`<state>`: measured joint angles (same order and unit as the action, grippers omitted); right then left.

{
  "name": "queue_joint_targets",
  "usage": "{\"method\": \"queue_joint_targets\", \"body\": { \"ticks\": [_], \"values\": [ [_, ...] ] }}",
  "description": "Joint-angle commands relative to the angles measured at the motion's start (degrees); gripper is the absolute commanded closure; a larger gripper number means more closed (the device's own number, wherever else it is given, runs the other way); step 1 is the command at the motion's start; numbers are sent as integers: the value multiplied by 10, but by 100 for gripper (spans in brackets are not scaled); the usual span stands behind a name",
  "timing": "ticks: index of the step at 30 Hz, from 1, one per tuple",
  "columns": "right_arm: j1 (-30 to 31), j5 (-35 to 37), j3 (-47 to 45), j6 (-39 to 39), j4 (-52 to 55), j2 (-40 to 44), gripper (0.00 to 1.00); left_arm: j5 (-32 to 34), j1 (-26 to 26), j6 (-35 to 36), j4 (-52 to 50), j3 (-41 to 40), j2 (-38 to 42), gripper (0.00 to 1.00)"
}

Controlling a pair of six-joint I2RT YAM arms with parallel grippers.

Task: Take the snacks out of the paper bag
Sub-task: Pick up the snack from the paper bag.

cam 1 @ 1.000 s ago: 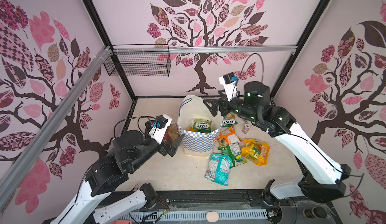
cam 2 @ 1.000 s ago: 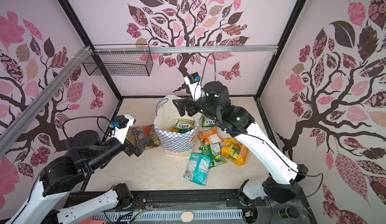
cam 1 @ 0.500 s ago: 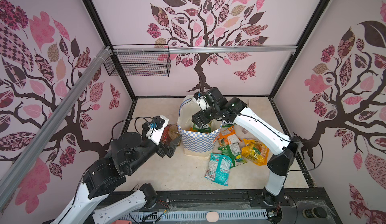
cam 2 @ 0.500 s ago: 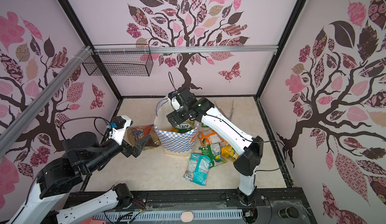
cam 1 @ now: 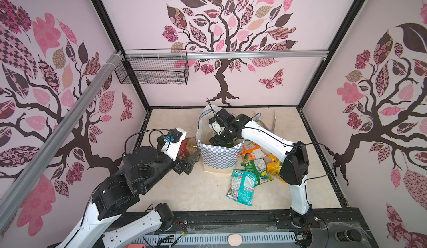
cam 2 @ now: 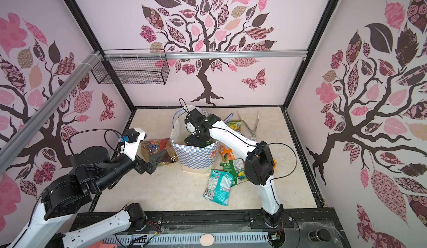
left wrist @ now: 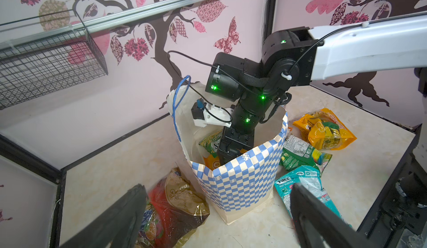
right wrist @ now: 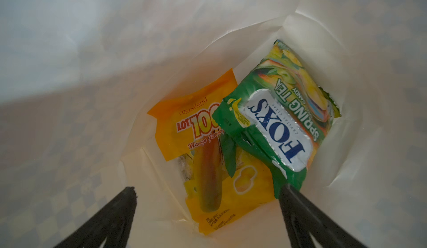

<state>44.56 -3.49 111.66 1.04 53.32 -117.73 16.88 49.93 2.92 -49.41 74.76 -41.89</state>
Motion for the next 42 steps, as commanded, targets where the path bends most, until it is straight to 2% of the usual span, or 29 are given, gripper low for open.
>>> {"method": "queue_joint_targets", "body": {
  "ticks": [1, 13, 22, 26, 32, 37, 42],
  "values": [
    [0, 6, 1, -1, -11, -48, 1, 2, 2, -5, 1, -13, -4, 1],
    [-1, -21, 9, 33, -40, -153, 0, 8, 2, -15, -8, -11, 3, 1],
    [-1, -56, -74, 53, -95, -170, 1, 6, 2, -20, -5, -14, 2, 1],
    [-1, -72, -88, 52, -98, -172, 13, 2, 2, -20, -4, -13, -1, 2],
    [-1, -78, -90, 45, -100, -154, 38, 2, 2, -24, -5, -12, 3, 1],
    [-1, -72, -85, 42, -101, -129, 66, 2, 2, -27, -6, -12, 5, 1],
    [-1, -61, -80, 42, -99, -96, 74, 3, 2, -27, -5, -14, 5, 1]
  ]
}}
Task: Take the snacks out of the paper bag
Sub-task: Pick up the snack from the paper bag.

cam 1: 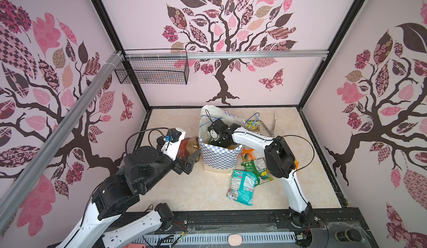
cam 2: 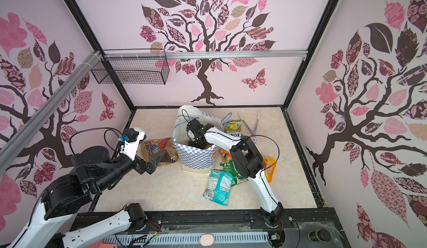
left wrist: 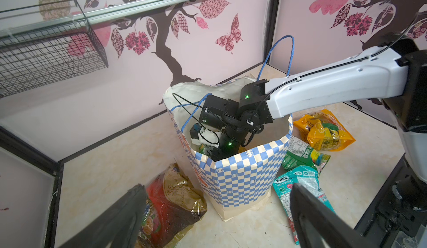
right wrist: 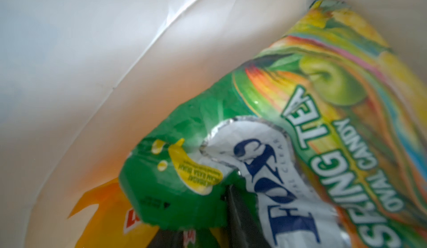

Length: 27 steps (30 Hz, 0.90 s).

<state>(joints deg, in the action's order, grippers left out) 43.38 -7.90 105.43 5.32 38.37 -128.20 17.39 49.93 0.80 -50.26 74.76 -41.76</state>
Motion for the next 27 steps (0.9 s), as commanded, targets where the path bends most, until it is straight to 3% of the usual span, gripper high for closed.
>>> {"method": "queue_joint_targets", "body": {
  "ticks": [1, 12, 21, 27],
  "values": [
    [11, -14, -17, -1, 49, 17, 76, -3, 2, -6, 4, -15, 3, 1],
    [11, 1, 4, 2, 44, 88, 94, -4, 2, -7, 4, -15, 6, 1],
    [11, 9, 35, 6, 48, 135, 95, -4, 2, -8, 4, -15, 6, 2],
    [11, -27, 46, 24, 26, 163, 95, -7, 2, -8, 4, -16, 6, 1]
  ]
}}
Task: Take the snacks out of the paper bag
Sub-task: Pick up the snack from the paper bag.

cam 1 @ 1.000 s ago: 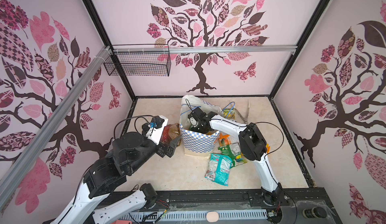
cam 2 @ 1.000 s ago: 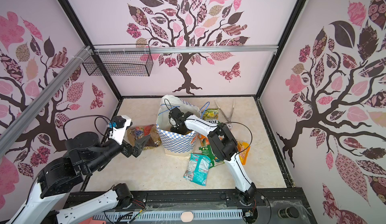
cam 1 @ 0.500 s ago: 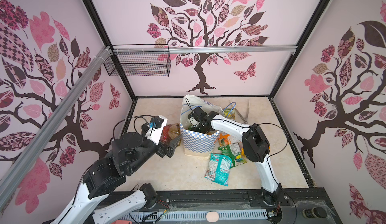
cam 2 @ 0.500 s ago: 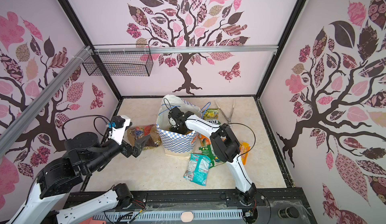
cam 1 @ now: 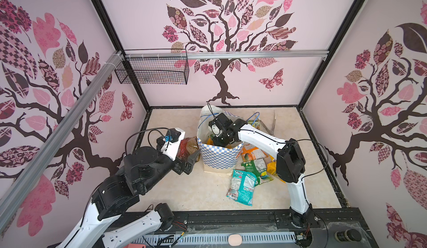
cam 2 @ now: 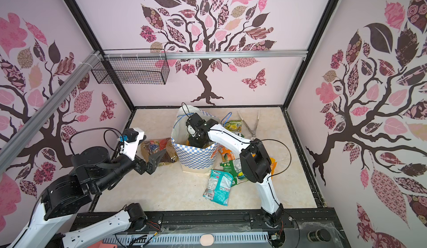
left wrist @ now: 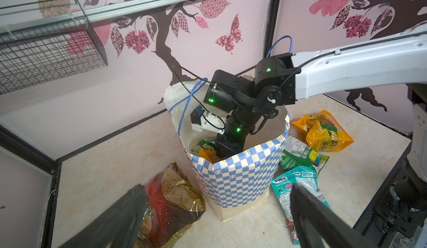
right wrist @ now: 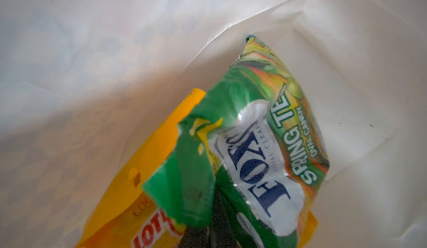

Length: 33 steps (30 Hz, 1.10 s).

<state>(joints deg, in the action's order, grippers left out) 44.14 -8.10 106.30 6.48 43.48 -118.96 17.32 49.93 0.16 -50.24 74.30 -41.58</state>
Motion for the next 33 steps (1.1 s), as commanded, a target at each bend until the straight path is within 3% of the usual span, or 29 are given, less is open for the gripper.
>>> {"method": "queue_joint_targets", "body": {
  "ticks": [1, 13, 33],
  "values": [
    [4, -24, 35, 13, -31, 76, 95, -7, 3, -2, 4, -10, 4, 1],
    [3, -39, -5, -1, -19, 88, 93, -4, 2, -2, 4, -15, 8, 2],
    [4, -26, 30, 24, -61, 179, 94, -6, 2, -2, 7, -13, 6, 1]
  ]
}}
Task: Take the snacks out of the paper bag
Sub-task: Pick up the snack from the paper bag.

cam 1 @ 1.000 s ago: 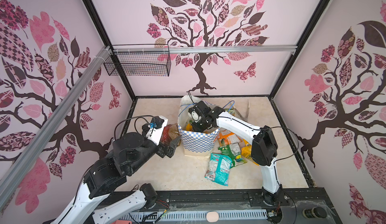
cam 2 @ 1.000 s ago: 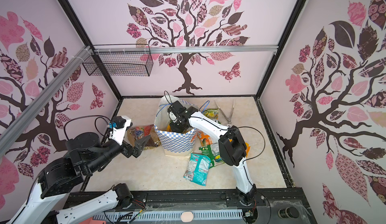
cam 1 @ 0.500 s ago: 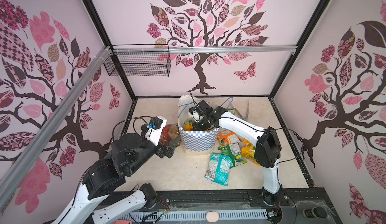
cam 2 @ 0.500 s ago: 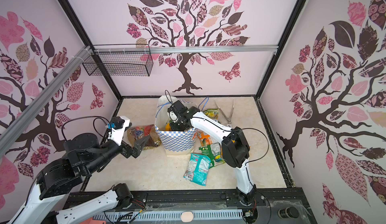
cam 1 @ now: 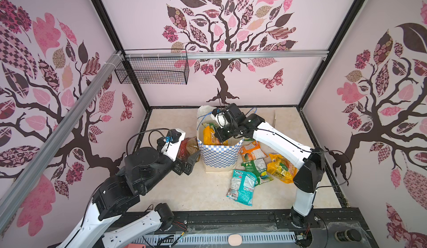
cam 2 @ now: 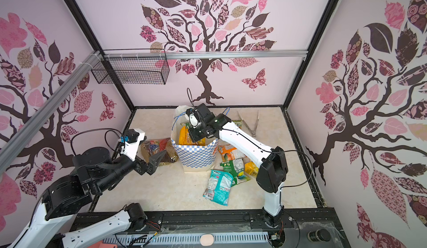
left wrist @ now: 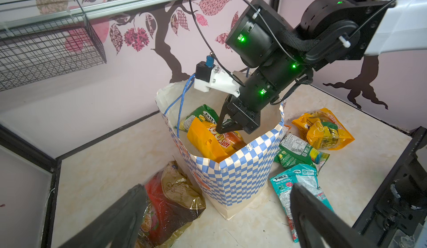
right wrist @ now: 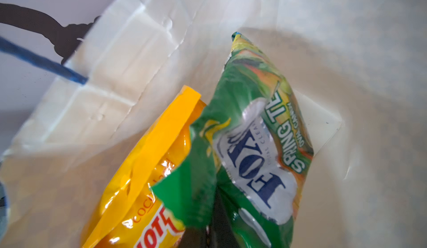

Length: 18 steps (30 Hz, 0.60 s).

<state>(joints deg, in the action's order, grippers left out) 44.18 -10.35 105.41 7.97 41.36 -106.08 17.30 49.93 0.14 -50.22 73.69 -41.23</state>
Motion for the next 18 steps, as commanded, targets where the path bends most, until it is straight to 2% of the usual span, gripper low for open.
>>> {"method": "queue_joint_targets", "body": {
  "ticks": [1, 18],
  "values": [
    [3, -3, 42, 9, -42, 55, 94, -6, 2, -2, 6, -7, 2, 1],
    [3, 57, 9, 14, -101, 142, 97, -8, 2, -2, 7, -7, -1, 1]
  ]
}}
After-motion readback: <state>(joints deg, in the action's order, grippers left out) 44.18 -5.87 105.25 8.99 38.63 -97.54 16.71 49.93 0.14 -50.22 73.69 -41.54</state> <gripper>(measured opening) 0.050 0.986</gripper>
